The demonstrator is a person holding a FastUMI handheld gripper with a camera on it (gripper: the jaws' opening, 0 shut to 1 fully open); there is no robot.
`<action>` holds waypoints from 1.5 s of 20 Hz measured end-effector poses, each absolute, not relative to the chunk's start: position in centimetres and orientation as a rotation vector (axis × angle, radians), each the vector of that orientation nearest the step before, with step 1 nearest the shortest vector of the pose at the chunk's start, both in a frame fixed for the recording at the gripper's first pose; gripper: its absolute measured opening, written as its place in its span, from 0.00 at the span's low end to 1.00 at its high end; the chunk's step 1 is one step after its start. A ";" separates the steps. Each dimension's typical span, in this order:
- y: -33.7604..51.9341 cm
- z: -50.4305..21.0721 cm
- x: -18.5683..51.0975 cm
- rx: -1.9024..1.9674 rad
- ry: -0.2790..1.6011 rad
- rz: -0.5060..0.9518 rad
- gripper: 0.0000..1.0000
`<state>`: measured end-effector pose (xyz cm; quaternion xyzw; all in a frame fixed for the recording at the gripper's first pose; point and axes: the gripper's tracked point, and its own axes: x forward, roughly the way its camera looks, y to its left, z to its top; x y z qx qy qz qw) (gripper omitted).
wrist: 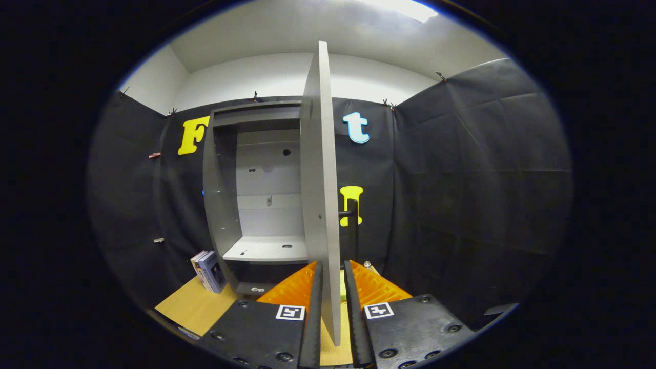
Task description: Open the shoe cabinet door, grab the shoes and put them into the shoe cabinet, then close the shoe cabinet door.
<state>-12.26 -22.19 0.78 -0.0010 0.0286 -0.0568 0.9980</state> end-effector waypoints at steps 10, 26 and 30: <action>-14.4 -5.7 -9.7 0.001 0.214 0.025 0.27; -3.6 -25.8 -3.8 0.044 0.645 -0.033 0.28; -2.9 -31.0 -3.5 0.067 0.736 -0.079 0.28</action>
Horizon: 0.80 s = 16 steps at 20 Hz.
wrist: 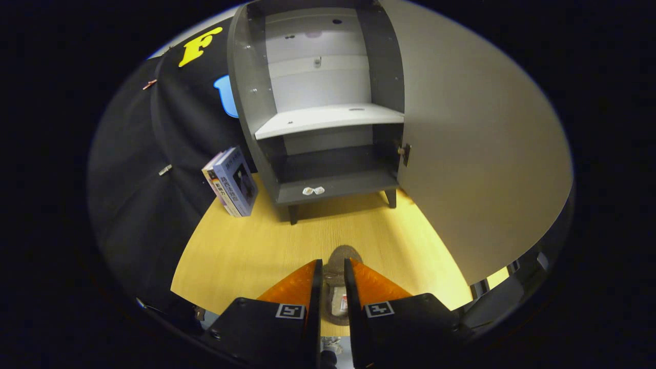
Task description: Open the shoe cabinet door, grab the shoes and put them into the shoe cabinet, then close the shoe cabinet door.
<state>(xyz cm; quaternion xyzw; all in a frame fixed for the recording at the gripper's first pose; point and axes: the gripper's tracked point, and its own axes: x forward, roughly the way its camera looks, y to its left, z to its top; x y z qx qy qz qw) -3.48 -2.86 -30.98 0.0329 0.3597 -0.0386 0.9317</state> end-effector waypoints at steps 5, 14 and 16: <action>-2.5 -37.2 -4.3 0.070 0.848 -0.106 0.28; -2.2 -45.4 -5.1 0.081 0.983 -0.119 0.28; -1.7 -46.7 -4.9 0.078 0.996 -0.107 0.28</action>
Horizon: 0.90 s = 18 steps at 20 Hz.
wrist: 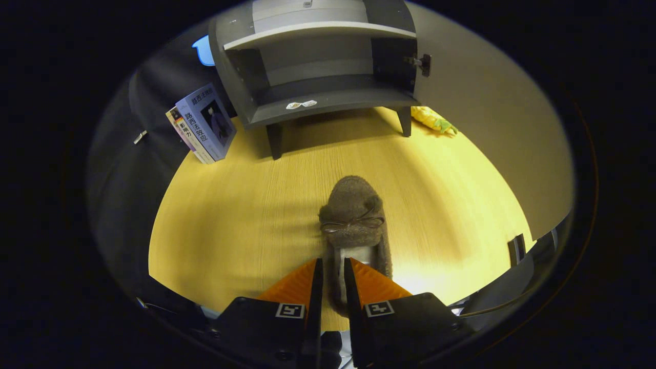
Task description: Open the shoe cabinet door, grab the shoes and put them into the shoe cabinet, then close the shoe cabinet door.
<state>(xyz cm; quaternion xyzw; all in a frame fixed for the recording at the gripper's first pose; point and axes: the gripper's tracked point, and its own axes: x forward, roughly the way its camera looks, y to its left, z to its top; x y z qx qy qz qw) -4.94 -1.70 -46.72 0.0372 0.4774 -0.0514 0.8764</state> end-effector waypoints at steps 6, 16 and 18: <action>-2.0 -49.5 -4.0 0.070 1.010 -0.122 0.28; -2.4 -52.4 -0.4 0.068 0.955 -0.122 0.28; -2.6 -52.9 0.2 0.053 0.952 -0.126 0.28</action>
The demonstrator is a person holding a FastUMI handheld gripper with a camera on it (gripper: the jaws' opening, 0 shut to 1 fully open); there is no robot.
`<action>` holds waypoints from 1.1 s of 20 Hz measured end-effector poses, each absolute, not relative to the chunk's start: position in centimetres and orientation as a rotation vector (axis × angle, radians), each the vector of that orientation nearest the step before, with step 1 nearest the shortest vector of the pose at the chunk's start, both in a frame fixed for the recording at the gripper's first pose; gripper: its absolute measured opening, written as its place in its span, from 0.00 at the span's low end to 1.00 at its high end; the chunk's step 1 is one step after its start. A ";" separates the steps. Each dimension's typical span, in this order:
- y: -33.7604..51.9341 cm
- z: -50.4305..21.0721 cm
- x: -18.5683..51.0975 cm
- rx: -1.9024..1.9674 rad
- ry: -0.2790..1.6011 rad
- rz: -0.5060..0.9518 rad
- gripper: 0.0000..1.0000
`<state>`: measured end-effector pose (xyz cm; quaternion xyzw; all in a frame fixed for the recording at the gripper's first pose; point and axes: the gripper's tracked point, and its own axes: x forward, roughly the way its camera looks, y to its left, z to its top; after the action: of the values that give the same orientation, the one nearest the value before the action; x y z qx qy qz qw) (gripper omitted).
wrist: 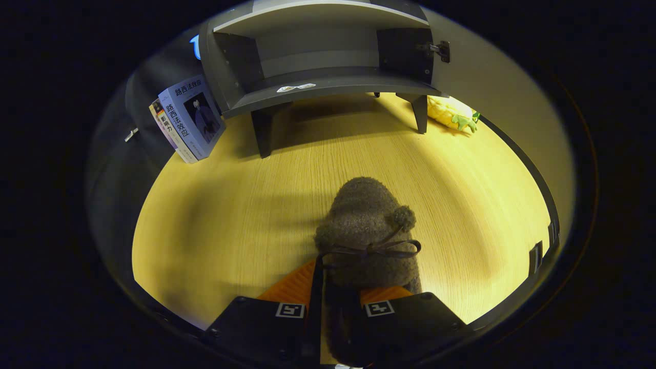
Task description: Open the shoe cabinet door, grab the shoes and put them into the shoe cabinet, then close the shoe cabinet door.
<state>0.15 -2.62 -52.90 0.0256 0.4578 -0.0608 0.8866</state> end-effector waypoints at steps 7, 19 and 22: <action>-3.7 -53.0 2.6 0.029 0.822 -0.159 0.28; -4.4 -50.2 5.2 -0.071 0.594 -0.120 0.27; -4.5 -50.5 6.2 -0.078 0.588 -0.103 0.27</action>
<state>6.19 -4.54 -50.50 -0.0386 0.2894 -0.0509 0.9551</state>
